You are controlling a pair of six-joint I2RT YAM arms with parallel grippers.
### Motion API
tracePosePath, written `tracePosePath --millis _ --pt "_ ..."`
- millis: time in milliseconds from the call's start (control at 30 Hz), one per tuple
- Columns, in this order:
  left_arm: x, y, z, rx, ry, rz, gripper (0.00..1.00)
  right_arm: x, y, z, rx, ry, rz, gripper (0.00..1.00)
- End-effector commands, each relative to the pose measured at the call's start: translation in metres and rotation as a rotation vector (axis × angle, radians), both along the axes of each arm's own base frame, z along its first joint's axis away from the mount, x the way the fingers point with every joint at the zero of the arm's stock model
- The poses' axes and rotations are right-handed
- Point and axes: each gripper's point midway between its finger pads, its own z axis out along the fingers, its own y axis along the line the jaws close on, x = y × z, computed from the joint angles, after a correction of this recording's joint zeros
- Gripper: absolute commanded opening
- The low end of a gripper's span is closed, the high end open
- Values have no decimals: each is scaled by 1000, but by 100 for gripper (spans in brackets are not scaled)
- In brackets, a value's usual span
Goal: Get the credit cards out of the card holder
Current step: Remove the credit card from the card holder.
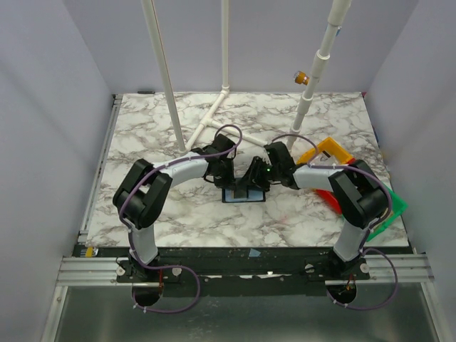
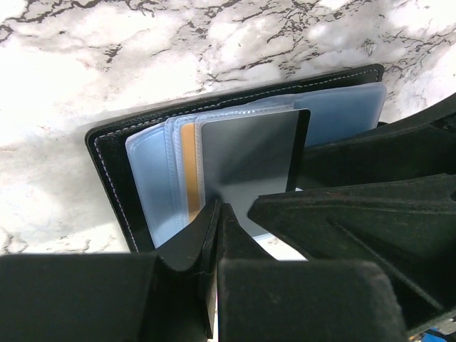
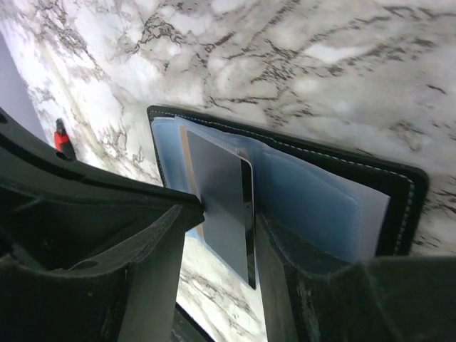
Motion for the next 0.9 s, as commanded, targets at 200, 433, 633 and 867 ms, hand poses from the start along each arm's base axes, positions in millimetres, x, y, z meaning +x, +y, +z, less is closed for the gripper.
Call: tracePosePath --millis 200,433,633,867 --pt "-11 2 -22 39 70 6 0 -16 -9 10 216 27 42 45" --pt "-10 2 -20 35 69 4 0 -20 -7 1 279 70 28 39" --pt "-11 2 -19 35 67 3 0 -21 -13 -2 340 82 5 30" --pt "-10 1 -18 30 66 0 0 -23 -11 -4 412 94 -4 20"
